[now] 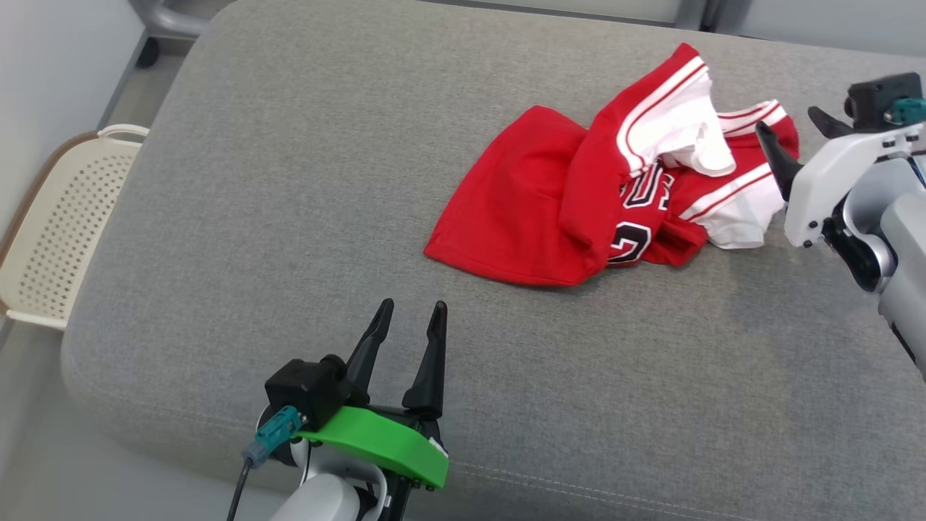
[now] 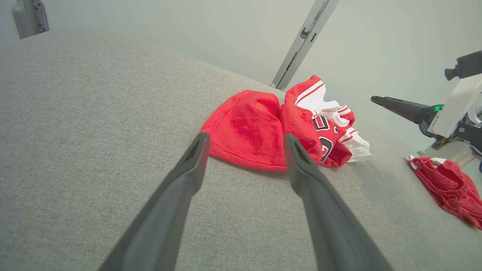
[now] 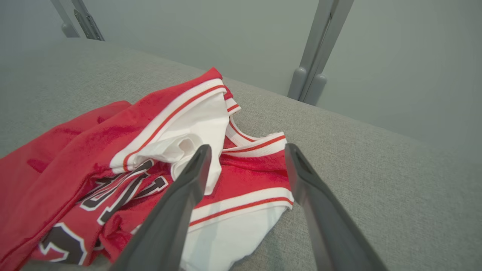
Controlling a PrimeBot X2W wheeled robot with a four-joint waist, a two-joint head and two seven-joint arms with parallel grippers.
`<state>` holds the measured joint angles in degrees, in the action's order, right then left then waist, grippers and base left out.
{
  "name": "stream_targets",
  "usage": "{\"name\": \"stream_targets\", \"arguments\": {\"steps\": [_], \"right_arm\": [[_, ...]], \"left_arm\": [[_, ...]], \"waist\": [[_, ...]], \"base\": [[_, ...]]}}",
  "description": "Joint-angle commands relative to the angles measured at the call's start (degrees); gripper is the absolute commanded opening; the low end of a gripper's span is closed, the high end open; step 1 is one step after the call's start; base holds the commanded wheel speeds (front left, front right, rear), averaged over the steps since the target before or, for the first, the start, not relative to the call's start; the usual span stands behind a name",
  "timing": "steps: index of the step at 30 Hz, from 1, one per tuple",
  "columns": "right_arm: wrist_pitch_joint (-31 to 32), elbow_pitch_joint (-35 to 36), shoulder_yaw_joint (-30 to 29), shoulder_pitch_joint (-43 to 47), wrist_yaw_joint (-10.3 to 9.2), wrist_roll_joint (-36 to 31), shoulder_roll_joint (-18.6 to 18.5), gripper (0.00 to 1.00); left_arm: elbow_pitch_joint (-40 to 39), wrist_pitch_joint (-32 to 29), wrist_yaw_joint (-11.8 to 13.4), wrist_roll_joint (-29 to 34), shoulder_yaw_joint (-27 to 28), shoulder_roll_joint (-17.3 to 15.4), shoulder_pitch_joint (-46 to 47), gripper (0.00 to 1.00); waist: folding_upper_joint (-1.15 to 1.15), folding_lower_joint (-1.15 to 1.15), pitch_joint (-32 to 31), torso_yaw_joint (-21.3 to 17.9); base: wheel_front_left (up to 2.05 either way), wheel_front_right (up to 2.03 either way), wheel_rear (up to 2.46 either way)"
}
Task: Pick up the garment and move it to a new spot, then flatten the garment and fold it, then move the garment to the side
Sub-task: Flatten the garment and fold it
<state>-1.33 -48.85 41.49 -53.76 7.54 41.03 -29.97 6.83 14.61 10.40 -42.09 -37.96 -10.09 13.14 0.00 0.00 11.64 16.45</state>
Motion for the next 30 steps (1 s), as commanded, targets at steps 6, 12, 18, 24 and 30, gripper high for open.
{"name": "stream_targets", "arguments": {"steps": [6, 12, 18, 24, 30], "right_arm": [[-3.42, -3.58, -4.98, 2.92, -0.10, 7.03, 2.83, 1.00], [-5.49, -7.48, -8.51, 1.91, -0.09, 11.05, 6.61, 1.00], [-4.82, -10.28, -7.96, 0.85, -0.09, 11.77, 8.01, 1.00], [-4.37, -11.18, -6.82, 0.51, -0.09, 12.26, 8.73, 0.39], [-5.79, -9.06, -5.24, 0.14, -0.10, 12.36, 7.92, 0.00]], "left_arm": [[-1.01, -0.56, 0.43, 1.06, -0.58, -0.35, 0.71, 1.00], [-0.38, -0.72, -0.15, 1.26, -1.55, 0.61, 1.67, 1.00], [0.36, -0.38, -0.46, 1.08, -1.50, 1.22, 2.15, 1.00], [0.80, -0.06, -0.58, 1.03, -0.86, 1.33, 2.13, 1.00], [1.05, 0.07, -0.49, 1.30, -0.37, 1.23, 1.97, 1.00]], "waist": [[0.00, 0.00, 2.13, -0.92], [0.00, 0.00, 4.12, 1.29], [0.00, 0.00, 5.17, 3.17], [0.00, 0.00, 5.30, 3.36], [0.00, 0.00, 4.91, 1.75]], "base": [[0.00, 0.00, 0.00], [0.00, 0.00, 0.00], [0.00, 0.00, 0.00], [0.00, 0.00, 0.00], [0.00, 0.00, 0.00]]}}
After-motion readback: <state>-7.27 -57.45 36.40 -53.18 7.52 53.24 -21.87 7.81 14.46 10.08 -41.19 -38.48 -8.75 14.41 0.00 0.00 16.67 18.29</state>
